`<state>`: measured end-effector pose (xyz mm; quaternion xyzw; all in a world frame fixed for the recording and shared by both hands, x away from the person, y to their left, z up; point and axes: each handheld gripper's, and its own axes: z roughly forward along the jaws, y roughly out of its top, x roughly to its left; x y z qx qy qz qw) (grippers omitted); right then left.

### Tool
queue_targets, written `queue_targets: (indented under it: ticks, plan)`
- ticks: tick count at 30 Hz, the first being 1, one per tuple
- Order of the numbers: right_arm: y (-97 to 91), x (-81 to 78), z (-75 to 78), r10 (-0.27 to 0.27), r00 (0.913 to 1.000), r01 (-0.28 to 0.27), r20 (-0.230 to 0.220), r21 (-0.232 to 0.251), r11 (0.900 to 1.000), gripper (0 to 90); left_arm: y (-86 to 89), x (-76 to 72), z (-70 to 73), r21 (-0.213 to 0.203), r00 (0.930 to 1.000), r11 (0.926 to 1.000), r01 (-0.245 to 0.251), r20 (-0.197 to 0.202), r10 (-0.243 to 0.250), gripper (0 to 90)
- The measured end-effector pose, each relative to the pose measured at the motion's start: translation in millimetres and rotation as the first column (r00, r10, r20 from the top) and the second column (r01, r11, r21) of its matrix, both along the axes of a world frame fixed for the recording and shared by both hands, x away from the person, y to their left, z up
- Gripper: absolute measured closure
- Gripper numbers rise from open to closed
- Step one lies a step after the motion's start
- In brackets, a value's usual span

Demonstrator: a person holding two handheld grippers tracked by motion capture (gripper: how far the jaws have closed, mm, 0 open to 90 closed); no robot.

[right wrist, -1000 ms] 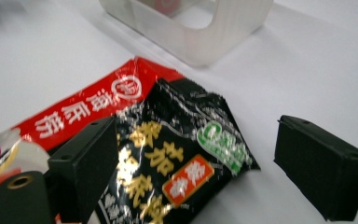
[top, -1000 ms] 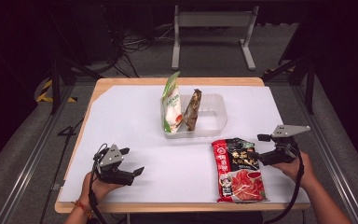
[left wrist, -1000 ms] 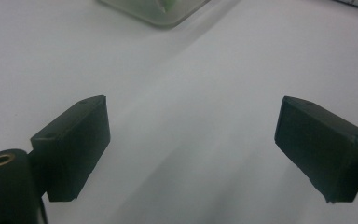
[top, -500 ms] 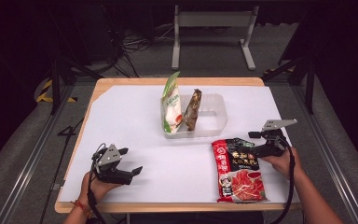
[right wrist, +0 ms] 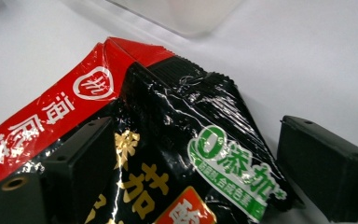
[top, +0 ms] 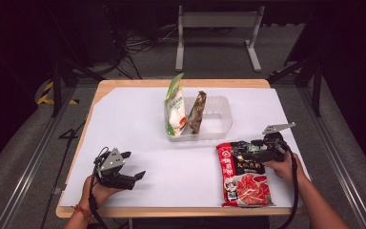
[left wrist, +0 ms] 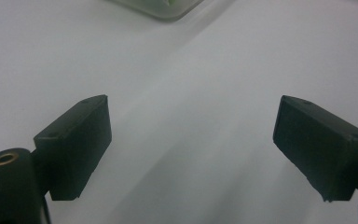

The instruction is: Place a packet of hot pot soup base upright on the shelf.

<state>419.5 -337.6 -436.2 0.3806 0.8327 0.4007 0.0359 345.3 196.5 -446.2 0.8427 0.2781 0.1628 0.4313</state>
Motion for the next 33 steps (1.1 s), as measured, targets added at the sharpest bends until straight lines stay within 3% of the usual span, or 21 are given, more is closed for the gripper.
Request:
queue_targets:
  ticks: [2, 10, 15, 23, 29, 33]
  plan:
    - [2.0, 0.0, -0.5, 0.006, 1.0000, -0.006, 0.000, -0.014, 0.9999, 13.0, -0.3, -0.1, -0.4, -0.003, 1.0000, 1.0000, 0.001, -0.005, -0.001, 12.1]
    - [5.6, 1.2, -1.1, -0.005, 0.9999, 0.005, -0.011, 0.002, 1.0000, 14.9, -1.0, -0.6, -0.7, 0.001, 1.0000, 1.0000, 0.003, -0.006, -0.003, 12.4]
    - [9.8, 0.8, -0.9, 0.002, 1.0000, -0.001, 0.008, -0.028, 0.9996, 19.4, 1.2, -1.2, -2.8, 0.001, 0.9999, 1.0000, 0.004, -0.016, -0.004, 12.5]
    - [4.5, 2.1, -1.1, -0.033, 0.9995, 0.033, 0.004, 0.003, 0.9995, 38.8, 3.3, -1.0, -2.7, -0.005, 0.9998, 1.0000, 0.002, -0.019, -0.002, 12.5]
    - [-3.7, 3.8, -1.0, -0.040, 0.9992, 0.040, -0.011, 0.062, 0.9973, 58.2, 3.5, -1.0, -2.8, -0.007, 0.9999, 1.0000, -0.001, -0.015, 0.001, 12.5]
    - [-7.5, 3.8, -0.4, -0.024, 0.9997, 0.024, -0.009, 0.080, 0.9965, 63.9, 3.8, -0.6, -2.4, -0.013, 0.9999, 0.9999, 0.000, -0.013, 0.000, 12.5]
